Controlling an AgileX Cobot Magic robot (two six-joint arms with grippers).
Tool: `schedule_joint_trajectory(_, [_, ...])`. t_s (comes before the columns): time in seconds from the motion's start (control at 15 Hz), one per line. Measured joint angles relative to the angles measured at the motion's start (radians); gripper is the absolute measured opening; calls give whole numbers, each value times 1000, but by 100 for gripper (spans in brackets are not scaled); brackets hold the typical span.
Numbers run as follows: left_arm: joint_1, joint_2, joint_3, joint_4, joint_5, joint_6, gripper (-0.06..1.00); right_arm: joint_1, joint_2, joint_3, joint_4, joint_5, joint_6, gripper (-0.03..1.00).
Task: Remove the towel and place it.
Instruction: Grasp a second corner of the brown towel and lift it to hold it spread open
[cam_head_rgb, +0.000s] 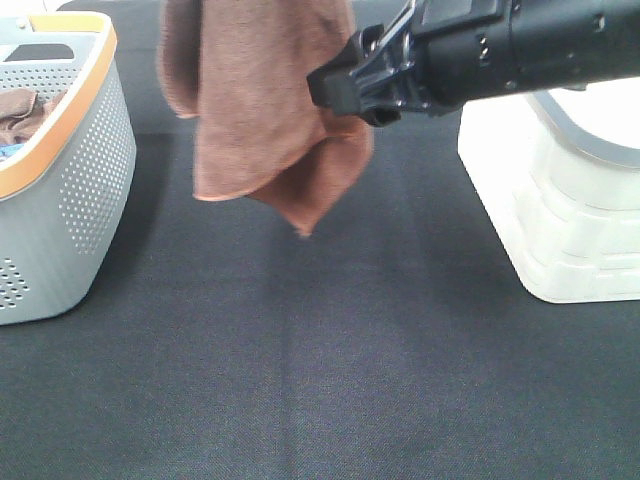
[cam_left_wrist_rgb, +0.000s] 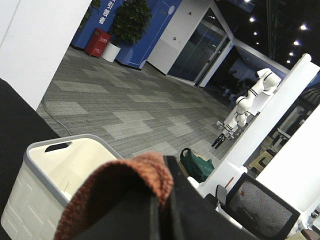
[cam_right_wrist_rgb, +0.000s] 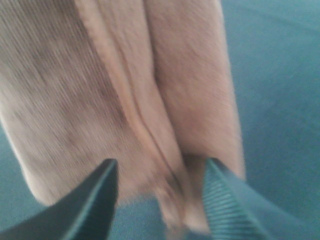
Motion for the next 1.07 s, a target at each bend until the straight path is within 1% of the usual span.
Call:
schedule_joint_trajectory(0.2, [0,13,0,-1,1,0,0,4,34,-37,0,14,-1,47])
schedule_joint_trajectory(0.53, [0,15,0,-6,1,0,0,5,89,-44,0,20,-1,47])
schedule_joint_trajectory(0.6, [0,15,0,-6,1,0,0,5,102,-44,0,19,-1,44])
schedule_joint_trajectory(0.67, [0,15,0,-6,1,0,0,5,112,-44,0,13,-1,39])
schedule_joint_trajectory(0.73, [0,15,0,-6,1,0,0,5,117,-44,0,10,-1,29])
schedule_joint_trajectory(0.8, [0,15,0,-6,1,0,0,5,119,-44,0,3,-1,14])
schedule_joint_trajectory(0.87, [0,15,0,-6,1,3,0,5,119,-44,0,2,-1,3])
schedule_joint_trajectory(0.93, [0,15,0,-6,1,19,0,5,119,-44,0,2,-1,0])
schedule_joint_trajectory(1.07, [0,15,0,15,-8,55,0,5,117,-44,0,23,0,0])
